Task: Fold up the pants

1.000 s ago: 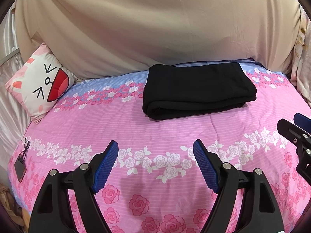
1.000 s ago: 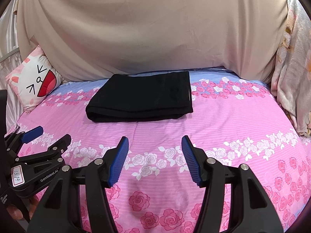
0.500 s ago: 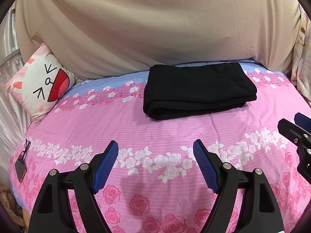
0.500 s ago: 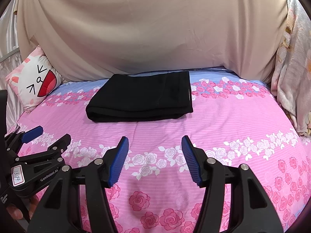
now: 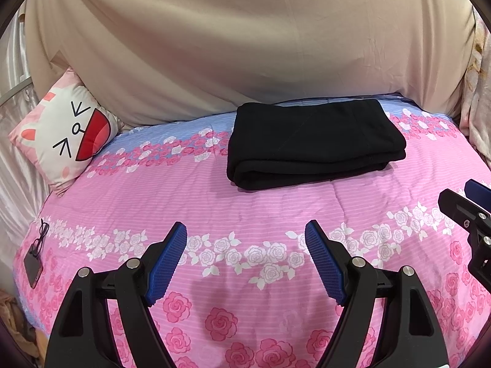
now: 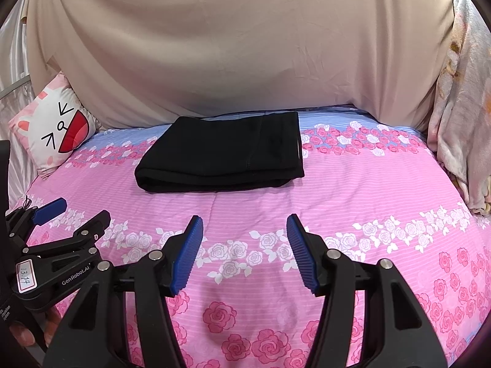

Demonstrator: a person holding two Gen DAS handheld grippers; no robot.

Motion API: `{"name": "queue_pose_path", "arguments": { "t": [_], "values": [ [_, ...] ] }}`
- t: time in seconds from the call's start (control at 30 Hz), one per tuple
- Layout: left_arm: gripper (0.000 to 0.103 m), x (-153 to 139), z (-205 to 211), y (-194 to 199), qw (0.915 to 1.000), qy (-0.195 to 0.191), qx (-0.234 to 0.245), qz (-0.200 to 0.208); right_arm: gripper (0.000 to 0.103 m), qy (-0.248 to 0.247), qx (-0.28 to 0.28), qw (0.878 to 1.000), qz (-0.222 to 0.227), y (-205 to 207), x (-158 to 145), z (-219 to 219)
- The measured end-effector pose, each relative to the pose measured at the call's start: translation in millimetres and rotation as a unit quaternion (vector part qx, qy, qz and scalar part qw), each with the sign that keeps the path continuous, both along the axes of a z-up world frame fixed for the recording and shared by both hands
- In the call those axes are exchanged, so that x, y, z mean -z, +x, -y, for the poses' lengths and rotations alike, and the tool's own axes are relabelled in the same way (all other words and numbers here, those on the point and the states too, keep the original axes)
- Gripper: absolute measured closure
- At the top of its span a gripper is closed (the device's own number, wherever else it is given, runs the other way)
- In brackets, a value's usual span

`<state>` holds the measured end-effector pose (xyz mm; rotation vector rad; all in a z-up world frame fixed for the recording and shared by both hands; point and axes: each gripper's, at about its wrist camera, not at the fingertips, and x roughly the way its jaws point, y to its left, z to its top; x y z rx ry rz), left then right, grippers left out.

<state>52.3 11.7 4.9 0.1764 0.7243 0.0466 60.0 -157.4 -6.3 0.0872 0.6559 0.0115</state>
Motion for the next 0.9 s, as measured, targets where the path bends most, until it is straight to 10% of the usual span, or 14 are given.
{"name": "queue_pose_path", "arguments": {
  "t": [0.9],
  "values": [
    [0.016,-4.7,0.3,1.9,0.9998,-0.021,0.005,0.001,0.043,-0.006,-0.004,1.0,0.001,-1.0,-2.1,-0.3]
  ]
}}
